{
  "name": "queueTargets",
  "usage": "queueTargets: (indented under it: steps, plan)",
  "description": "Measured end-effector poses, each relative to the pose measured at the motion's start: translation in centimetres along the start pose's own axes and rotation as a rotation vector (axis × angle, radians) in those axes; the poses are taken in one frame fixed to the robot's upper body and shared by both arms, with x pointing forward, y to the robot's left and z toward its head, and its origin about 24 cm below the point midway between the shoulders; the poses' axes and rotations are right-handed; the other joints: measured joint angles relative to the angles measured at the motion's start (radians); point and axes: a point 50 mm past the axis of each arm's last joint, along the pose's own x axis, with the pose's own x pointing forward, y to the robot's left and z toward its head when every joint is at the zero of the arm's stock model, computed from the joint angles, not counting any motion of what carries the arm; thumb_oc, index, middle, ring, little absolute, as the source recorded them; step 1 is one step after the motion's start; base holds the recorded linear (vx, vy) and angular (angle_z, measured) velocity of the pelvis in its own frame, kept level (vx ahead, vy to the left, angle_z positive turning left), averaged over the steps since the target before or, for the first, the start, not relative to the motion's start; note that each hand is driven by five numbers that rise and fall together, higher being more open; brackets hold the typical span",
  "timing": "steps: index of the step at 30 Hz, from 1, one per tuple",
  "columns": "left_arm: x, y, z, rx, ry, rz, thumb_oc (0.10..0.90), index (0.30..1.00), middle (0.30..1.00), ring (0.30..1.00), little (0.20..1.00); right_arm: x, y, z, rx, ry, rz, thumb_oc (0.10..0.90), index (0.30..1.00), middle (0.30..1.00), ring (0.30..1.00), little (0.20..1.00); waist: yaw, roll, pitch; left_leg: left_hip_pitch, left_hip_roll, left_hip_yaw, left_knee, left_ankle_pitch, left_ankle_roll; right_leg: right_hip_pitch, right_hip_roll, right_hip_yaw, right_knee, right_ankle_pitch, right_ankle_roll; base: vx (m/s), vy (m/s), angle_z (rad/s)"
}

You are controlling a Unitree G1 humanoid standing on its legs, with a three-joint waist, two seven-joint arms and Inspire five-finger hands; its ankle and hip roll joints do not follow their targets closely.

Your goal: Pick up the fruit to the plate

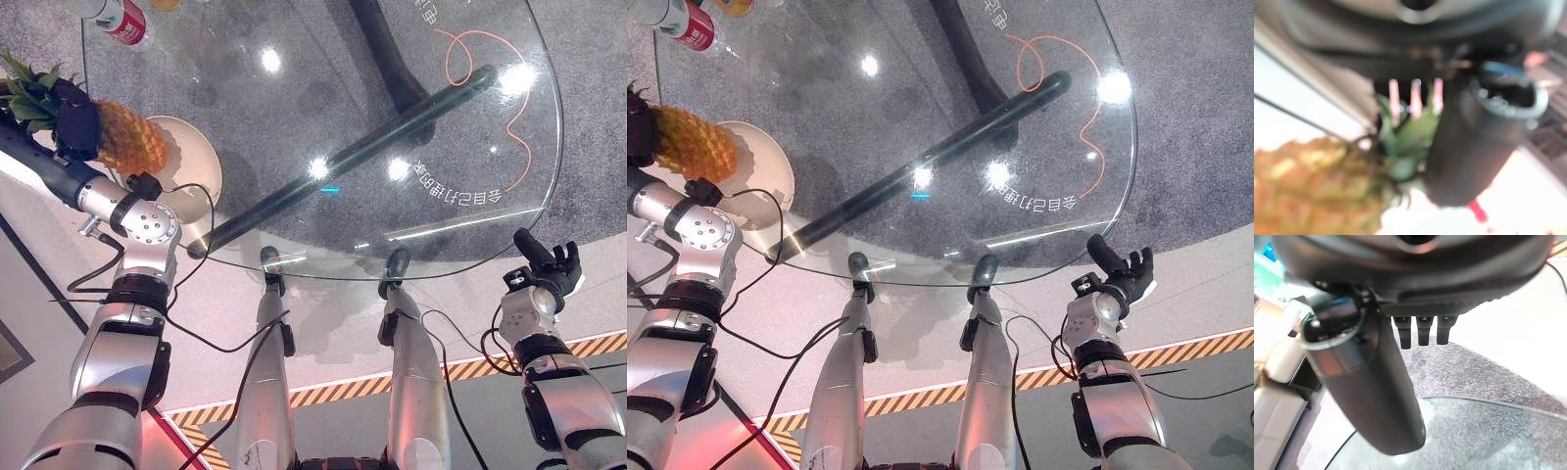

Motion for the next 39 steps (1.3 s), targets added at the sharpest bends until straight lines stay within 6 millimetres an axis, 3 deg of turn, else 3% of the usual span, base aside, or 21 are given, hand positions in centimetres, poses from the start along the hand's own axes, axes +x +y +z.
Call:
queueTargets:
  steps: [12, 37, 39]
  plan:
    - [0.1, 0.3, -0.7, 0.038, 0.015, 0.0, 0.1, 0.3, 0.3, 0.3, 0.2, 0.5, -1.9, -0.9, 0.08, 0.099, -0.071, 0.8, 0.9, 0.9, 0.9, 0.9, -0.001, -0.001, 0.0, -0.011, 0.003, -0.005, 0.0, 0.0, 0.0, -0.003, 0.006, -0.002, -0.01, 0.002, -0.003, 0.0, 0.0, 0.0]
    - [0.7, -0.3, -0.3, -0.017, 0.023, -0.058, 0.1, 0.3, 0.3, 0.3, 0.2, 0.5, -0.3, -0.2, 0.105, 0.092, -0.026, 0.8, 0.9, 0.9, 0.9, 0.9, -0.001, -0.013, 0.002, -0.03, 0.002, -0.006, 0.001, 0.0, -0.001, -0.017, 0.009, -0.002, -0.018, 0.007, -0.006, 0.0, 0.0, 0.0]
    - [0.8, -0.3, -0.2, -0.019, 0.02, -0.058, 0.138, 0.333, 0.333, 0.333, 0.238, 0.5, -0.3, -0.3, 0.105, 0.092, -0.026, 0.8, 0.9, 0.9, 0.9, 0.9, -0.001, -0.013, 0.002, -0.032, 0.002, -0.006, 0.001, 0.0, -0.001, -0.019, 0.009, -0.002, -0.018, 0.007, -0.006, 0.0, 0.0, 0.0]
